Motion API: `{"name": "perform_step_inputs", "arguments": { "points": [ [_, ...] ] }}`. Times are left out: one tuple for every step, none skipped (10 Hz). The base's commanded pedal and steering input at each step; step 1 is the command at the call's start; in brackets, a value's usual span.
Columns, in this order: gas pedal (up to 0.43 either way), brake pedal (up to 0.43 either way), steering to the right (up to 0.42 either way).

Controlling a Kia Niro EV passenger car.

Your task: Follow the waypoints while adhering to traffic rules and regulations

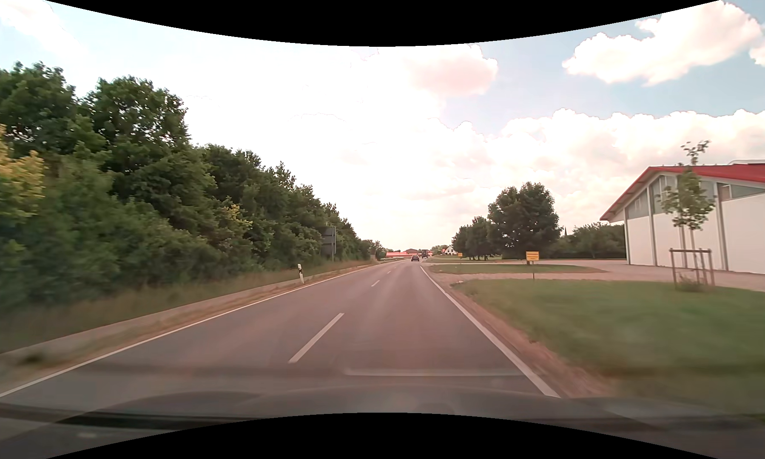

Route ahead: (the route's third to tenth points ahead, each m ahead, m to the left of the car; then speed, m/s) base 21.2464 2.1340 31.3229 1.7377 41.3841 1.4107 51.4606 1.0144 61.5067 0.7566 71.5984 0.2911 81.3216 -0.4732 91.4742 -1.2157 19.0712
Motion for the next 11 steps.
{"name": "perform_step_inputs", "arguments": {
  "points": [
    [0.228,0.0,0.004],
    [0.22,0.0,0.004],
    [0.22,0.0,0.004],
    [0.209,0.0,0.004],
    [0.209,0.0,0.004],
    [0.209,0.0,0.004],
    [0.209,0.0,0.004],
    [0.209,0.0,0.004],
    [0.209,0.0,0.003],
    [0.209,0.0,0.002],
    [0.24,0.0,0.002]
  ]
}}
